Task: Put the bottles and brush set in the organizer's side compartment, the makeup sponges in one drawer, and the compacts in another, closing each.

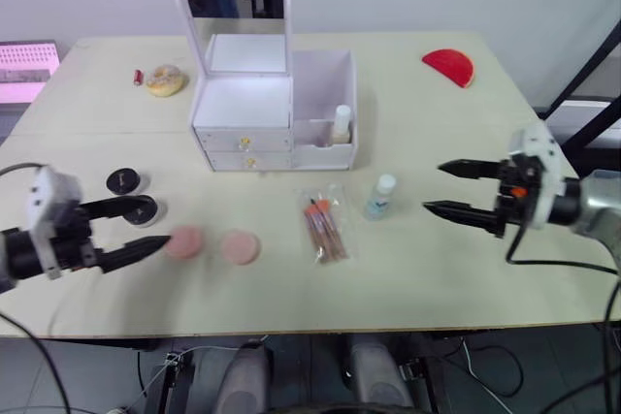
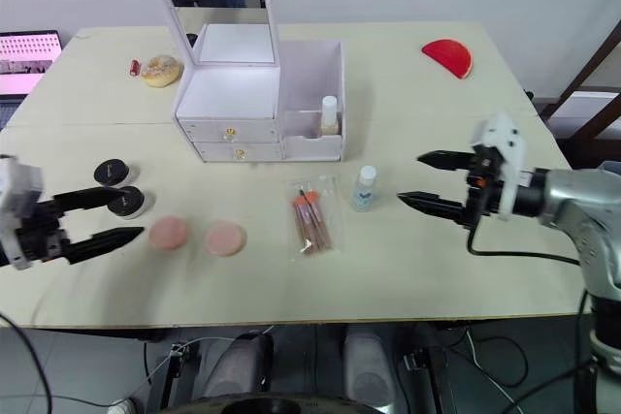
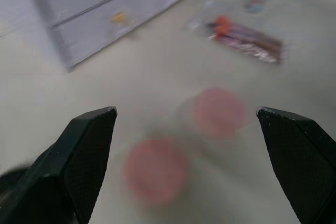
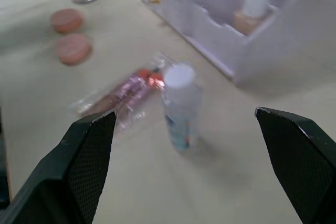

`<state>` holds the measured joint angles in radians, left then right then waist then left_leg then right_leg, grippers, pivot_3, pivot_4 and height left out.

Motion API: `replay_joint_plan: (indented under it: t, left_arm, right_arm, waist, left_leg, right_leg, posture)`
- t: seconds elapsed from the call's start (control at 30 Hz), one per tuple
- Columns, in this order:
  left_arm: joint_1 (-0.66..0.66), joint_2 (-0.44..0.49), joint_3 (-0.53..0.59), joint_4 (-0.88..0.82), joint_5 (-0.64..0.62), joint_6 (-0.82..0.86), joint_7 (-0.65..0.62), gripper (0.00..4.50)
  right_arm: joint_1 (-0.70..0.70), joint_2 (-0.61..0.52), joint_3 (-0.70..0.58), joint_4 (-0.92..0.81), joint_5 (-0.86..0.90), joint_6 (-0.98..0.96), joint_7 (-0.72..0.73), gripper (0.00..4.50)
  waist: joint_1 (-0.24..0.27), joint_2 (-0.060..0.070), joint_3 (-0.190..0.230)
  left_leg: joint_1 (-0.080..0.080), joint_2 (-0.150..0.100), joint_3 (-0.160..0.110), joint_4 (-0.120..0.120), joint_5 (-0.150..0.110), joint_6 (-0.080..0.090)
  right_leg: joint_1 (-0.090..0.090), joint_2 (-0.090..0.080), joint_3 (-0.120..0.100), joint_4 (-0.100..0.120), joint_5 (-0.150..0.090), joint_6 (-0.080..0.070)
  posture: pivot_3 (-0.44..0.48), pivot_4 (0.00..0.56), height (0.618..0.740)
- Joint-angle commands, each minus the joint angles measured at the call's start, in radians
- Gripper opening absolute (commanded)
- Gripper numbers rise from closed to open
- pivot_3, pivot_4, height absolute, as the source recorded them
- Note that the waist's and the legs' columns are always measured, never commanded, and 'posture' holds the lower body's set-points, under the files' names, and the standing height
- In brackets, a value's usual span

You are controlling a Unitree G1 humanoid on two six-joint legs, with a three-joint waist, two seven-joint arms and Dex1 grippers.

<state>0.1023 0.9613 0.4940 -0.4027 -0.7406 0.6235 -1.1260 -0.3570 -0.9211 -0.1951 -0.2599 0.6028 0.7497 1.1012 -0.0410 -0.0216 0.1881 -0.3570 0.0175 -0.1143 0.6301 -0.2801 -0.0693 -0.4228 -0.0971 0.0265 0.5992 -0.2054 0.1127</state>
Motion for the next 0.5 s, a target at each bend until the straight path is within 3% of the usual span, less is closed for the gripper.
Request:
replay_joint_plan:
  t: [0.03,0.17,0.5]
  left_arm:
    - [-0.041,0.001,-0.033,-0.122,-0.078,0.051,0.050,4.50]
    - [-0.107,0.006,-0.074,-0.196,-0.130,0.095,0.103,4.50]
    - [-0.118,0.015,-0.068,-0.245,-0.178,0.144,0.158,4.50]
  right_arm:
    - [-0.063,0.014,0.059,0.031,-0.015,-0.003,-0.011,4.49]
    - [-0.110,0.051,0.150,0.101,-0.062,-0.028,-0.011,4.49]
    - [-0.163,0.115,0.171,0.164,-0.058,-0.051,-0.010,4.49]
  waist:
    - [0.000,0.000,0.000]
    - [-0.001,0.000,0.000]
    - [-0.001,0.000,0.000]
  left_leg:
    - [0.000,0.000,0.000,0.000,0.000,0.000]
    - [0.000,0.000,0.000,0.000,0.000,0.000]
    - [0.000,0.000,0.000,0.000,0.000,0.000]
  right_leg:
    - [0.000,0.000,0.000,0.000,0.000,0.000]
    - [0.000,0.000,0.000,0.000,0.000,0.000]
    - [0.000,0.000,0.000,0.000,0.000,0.000]
  posture:
    - [0.000,0.150,0.739]
    - [0.000,0.150,0.739]
    - [0.000,0.150,0.739]
